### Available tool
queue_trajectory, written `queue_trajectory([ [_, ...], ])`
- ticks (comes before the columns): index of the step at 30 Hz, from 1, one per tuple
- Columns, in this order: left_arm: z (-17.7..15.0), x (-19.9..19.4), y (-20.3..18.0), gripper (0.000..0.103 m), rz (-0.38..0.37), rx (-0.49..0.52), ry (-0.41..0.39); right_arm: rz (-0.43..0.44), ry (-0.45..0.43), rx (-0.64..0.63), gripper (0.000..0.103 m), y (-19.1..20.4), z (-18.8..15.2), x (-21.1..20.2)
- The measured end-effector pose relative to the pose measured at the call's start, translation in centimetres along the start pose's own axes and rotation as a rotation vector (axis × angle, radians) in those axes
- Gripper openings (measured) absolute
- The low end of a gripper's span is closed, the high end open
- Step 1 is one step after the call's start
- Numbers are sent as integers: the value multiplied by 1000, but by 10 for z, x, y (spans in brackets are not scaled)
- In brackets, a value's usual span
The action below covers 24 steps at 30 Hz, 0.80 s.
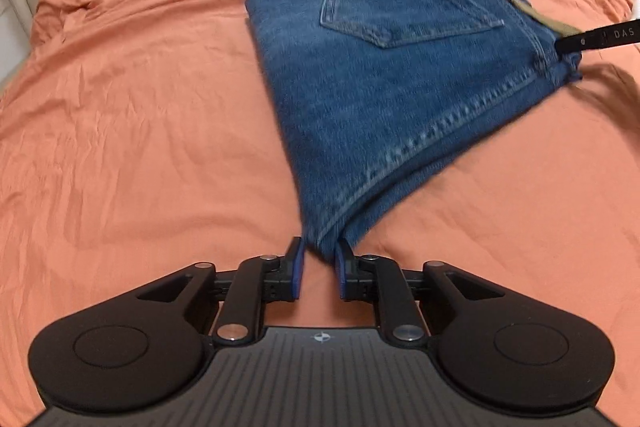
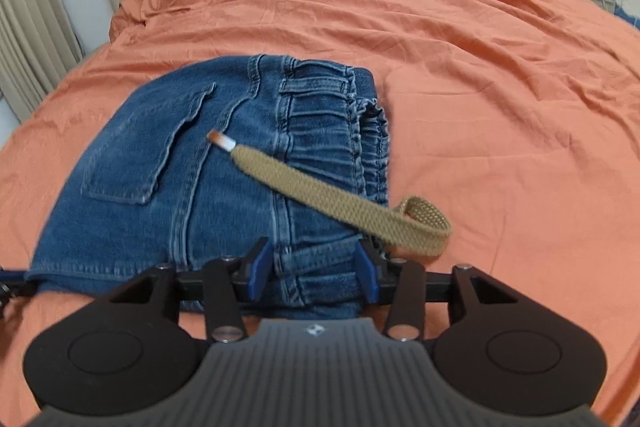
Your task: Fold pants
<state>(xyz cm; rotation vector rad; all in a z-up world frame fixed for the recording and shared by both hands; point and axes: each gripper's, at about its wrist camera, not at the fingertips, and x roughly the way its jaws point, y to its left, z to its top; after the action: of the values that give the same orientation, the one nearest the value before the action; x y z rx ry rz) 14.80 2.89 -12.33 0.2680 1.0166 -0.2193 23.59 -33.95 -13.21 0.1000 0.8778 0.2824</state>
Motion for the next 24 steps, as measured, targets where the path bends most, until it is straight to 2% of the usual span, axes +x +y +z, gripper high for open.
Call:
queue_trajectory([
  [2, -5, -7, 0, 20, 7, -2, 4, -19, -20, -42, 41, 6, -3, -6],
  [8, -8, -41, 13, 24, -3, -89, -84, -53, -38, -59, 42, 12, -12, -22],
  [13, 12, -58, 24, 30, 0, -158, -172, -76, -58, -71, 44, 17, -12, -36],
  [16, 31, -54, 31, 33, 2, -210, -201, -65, -98, -58, 52, 19, -10, -49],
  [18, 43, -51, 36, 39, -7, -250, -219, -50, -113, -41, 53, 20, -8, -54],
  [20, 53, -47, 42, 50, -29, -293, -240, -45, -121, -33, 55, 21, -5, -55],
  [24, 72, -34, 52, 58, -72, -351, -249, -22, -145, -24, 65, 20, 5, -57],
])
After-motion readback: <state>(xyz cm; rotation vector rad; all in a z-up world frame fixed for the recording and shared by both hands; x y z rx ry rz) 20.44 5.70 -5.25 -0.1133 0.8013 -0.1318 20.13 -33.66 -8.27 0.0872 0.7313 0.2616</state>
